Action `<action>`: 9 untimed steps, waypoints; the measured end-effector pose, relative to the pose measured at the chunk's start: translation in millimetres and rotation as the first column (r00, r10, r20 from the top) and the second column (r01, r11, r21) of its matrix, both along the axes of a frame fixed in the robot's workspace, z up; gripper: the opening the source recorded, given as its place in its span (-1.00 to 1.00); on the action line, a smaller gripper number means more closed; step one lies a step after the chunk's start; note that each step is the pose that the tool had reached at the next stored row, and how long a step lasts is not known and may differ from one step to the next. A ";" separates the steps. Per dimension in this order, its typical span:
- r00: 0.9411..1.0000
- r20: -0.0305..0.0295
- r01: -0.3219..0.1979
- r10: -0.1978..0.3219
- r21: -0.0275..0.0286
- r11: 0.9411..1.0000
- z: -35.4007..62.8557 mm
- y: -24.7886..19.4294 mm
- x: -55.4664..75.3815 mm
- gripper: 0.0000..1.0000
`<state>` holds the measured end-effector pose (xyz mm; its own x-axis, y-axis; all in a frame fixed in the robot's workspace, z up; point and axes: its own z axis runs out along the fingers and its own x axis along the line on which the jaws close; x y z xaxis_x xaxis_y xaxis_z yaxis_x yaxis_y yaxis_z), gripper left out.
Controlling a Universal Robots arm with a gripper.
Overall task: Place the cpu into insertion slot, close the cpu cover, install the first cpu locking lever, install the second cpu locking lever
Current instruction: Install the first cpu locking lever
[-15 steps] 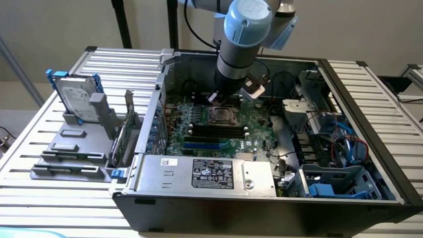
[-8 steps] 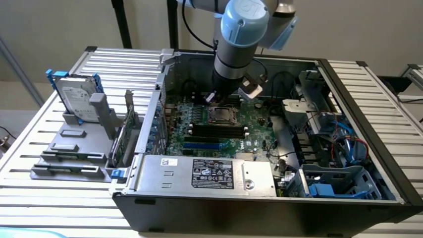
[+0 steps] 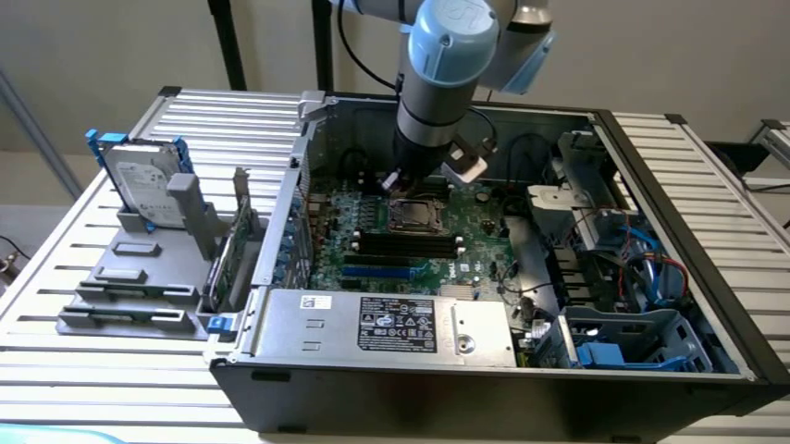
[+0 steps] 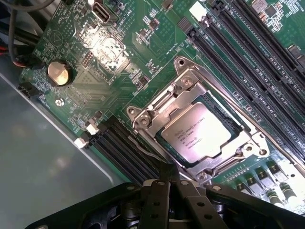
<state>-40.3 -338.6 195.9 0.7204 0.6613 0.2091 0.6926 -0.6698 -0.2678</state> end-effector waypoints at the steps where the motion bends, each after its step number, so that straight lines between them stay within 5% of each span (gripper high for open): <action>1: 1.000 0.000 0.000 0.000 0.000 1.000 0.1 0.4 -0.1 -0.79; 9: 1.000 0.000 0.000 0.000 0.000 1.000 0.3 3.6 -1.0 -0.79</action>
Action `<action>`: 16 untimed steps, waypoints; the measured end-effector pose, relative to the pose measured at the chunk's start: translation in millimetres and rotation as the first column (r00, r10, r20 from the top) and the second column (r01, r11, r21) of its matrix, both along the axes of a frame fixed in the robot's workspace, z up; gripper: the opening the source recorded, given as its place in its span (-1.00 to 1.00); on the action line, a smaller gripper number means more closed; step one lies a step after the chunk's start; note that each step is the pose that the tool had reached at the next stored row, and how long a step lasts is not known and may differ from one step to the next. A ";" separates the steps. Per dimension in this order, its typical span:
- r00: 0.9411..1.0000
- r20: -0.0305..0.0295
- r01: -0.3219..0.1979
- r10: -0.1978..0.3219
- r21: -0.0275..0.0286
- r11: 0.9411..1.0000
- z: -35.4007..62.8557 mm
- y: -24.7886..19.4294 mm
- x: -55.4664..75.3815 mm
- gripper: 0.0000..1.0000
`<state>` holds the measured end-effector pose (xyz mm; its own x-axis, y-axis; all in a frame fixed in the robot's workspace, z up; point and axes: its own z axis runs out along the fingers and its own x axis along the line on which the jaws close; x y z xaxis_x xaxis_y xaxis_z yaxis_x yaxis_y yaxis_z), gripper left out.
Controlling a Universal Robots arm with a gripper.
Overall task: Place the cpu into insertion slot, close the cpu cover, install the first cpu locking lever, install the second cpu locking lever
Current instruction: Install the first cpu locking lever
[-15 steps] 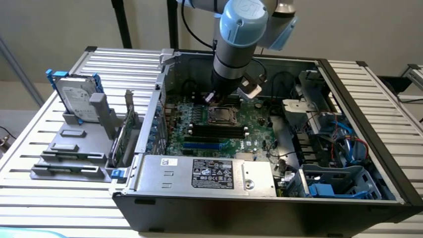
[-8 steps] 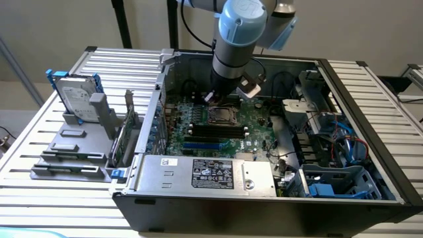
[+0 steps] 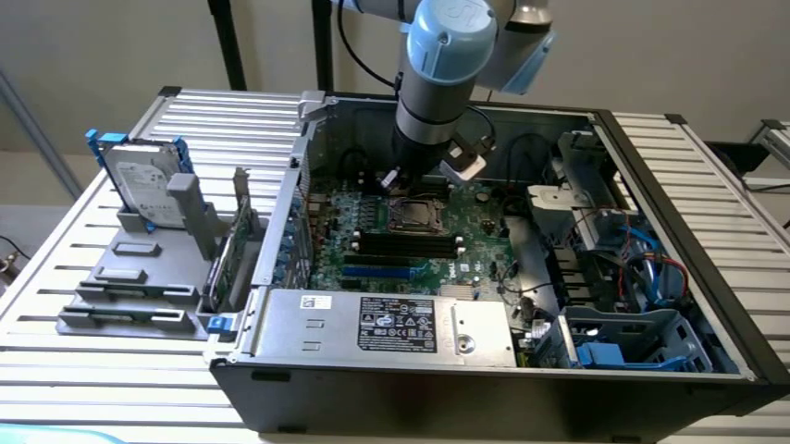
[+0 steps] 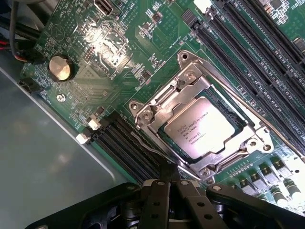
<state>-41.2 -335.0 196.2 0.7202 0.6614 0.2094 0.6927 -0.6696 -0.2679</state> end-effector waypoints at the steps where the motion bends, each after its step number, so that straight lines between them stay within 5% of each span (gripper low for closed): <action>1: 1.000 0.000 0.000 0.000 0.000 1.000 0.0 0.0 0.0 -0.79; 16: 1.000 -0.001 0.000 0.000 0.000 1.000 0.0 0.0 10.4 -0.79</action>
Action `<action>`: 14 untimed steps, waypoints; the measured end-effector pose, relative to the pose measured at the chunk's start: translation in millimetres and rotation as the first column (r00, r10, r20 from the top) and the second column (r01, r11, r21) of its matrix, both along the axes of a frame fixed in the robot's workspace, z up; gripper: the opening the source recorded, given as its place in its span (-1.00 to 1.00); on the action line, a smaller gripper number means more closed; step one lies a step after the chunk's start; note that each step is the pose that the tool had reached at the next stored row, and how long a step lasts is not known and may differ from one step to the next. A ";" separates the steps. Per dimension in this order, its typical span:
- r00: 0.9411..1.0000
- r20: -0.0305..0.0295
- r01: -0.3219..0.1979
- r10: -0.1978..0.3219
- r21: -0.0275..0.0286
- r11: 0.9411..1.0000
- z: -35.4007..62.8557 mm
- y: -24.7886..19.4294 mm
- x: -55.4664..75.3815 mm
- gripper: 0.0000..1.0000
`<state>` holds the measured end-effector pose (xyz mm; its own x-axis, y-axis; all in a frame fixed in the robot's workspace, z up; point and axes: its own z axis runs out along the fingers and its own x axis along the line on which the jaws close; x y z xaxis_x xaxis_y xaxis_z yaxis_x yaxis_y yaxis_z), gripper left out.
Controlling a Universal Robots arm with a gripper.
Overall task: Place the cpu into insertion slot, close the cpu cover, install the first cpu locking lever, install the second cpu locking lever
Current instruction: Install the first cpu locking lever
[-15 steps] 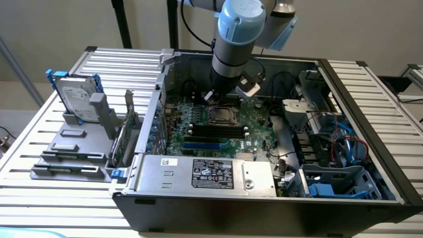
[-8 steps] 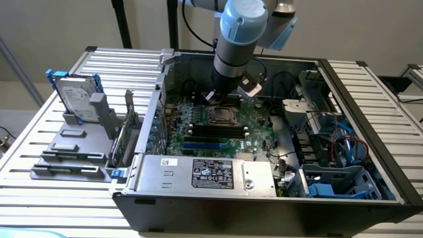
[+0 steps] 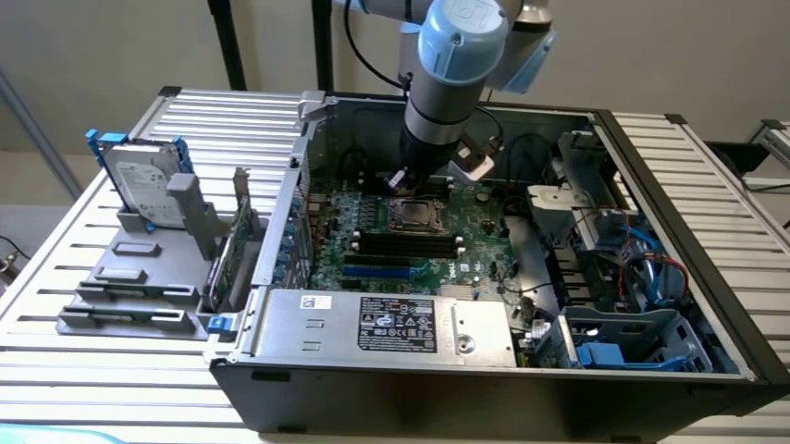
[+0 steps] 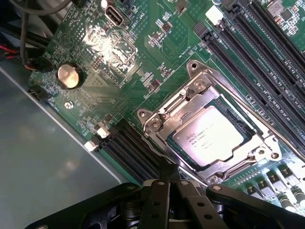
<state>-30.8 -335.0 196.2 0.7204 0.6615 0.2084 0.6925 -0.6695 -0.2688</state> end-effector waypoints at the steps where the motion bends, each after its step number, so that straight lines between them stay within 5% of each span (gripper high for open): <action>1: 1.000 0.000 0.000 0.000 0.000 1.000 0.0 0.0 0.1 -0.79; 14: 1.000 0.000 -0.006 0.006 0.000 1.000 -1.8 -1.0 0.8 -0.79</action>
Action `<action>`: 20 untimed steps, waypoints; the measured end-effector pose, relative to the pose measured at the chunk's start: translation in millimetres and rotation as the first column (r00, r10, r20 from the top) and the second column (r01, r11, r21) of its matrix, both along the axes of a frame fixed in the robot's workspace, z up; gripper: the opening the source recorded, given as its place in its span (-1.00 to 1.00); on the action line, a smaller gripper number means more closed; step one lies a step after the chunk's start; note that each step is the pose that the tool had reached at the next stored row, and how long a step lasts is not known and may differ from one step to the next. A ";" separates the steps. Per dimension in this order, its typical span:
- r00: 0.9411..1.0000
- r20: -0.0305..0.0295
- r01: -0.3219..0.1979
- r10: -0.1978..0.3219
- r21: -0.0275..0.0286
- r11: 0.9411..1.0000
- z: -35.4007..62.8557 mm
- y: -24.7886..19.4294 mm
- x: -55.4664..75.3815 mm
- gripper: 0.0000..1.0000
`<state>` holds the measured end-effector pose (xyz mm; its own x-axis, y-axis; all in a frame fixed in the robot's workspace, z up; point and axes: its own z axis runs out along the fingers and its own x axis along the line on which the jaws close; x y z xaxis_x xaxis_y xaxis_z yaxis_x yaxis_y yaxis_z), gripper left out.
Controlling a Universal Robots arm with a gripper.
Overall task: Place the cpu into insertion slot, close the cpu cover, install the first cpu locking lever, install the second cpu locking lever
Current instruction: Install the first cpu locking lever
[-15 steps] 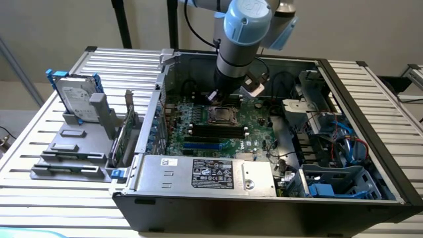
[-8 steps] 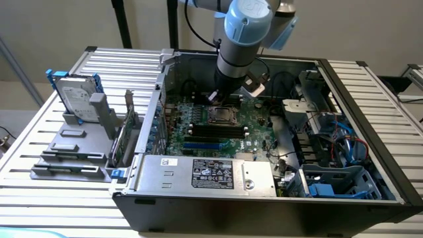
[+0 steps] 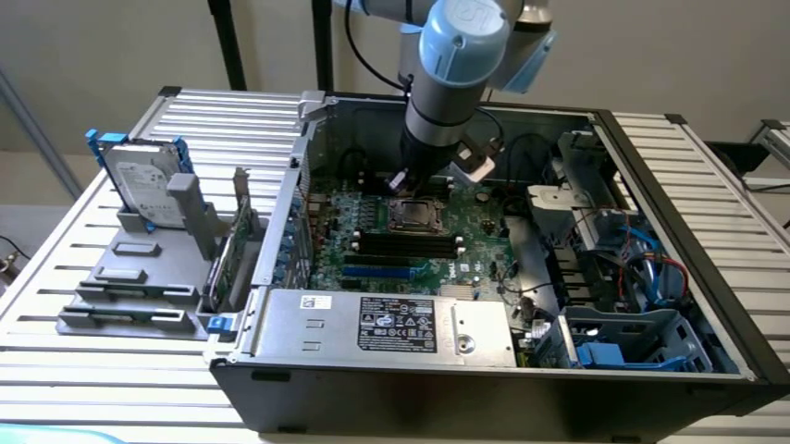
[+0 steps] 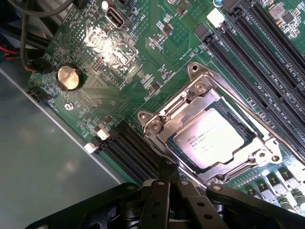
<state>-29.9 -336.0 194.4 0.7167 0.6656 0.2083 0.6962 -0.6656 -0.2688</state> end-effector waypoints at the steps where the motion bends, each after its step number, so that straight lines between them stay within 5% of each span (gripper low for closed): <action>1: 1.000 0.000 -0.001 0.001 0.000 1.000 -0.4 0.0 0.0 -0.79; 20: 1.000 -0.001 -0.023 0.023 0.000 1.000 -2.7 -0.4 6.0 -0.79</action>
<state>-23.9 -336.3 191.8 0.7011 0.6821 0.2078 0.7114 -0.6491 -0.2694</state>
